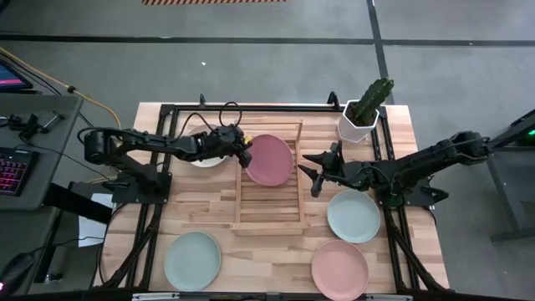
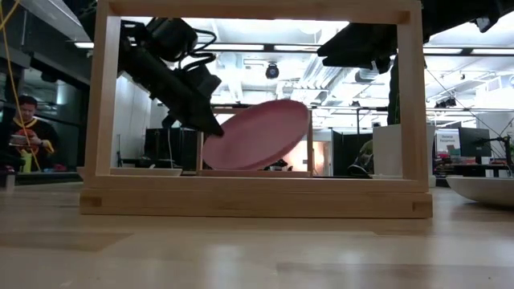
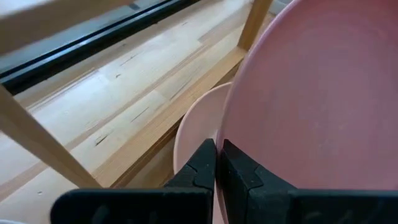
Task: Place and stack plates onto a shelf
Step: Stack the pink plate on top of the light pink plate on the shelf, then put the gray plate on the shelf
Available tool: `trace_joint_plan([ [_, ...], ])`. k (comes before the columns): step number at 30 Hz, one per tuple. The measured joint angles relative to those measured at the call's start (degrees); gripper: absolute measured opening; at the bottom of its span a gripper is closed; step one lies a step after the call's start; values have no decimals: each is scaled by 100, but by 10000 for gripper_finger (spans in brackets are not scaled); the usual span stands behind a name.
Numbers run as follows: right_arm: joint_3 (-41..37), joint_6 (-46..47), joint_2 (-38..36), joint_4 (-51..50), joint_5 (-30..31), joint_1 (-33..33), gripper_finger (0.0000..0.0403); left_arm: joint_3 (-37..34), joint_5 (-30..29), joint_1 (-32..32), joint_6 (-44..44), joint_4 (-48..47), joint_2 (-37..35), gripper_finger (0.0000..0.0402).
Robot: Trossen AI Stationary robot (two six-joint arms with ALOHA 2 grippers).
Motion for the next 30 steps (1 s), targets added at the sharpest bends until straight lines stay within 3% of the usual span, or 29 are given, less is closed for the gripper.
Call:
trace_joint_plan([
  [12,0,9,0,-4,0,0,161,0,-179,0,428,13,37,4],
  [25,0,11,0,-7,0,0,161,2,-171,0,968,16,27,93],
  [30,0,11,0,-8,0,0,161,4,-156,7,1237,-11,-293,115],
])
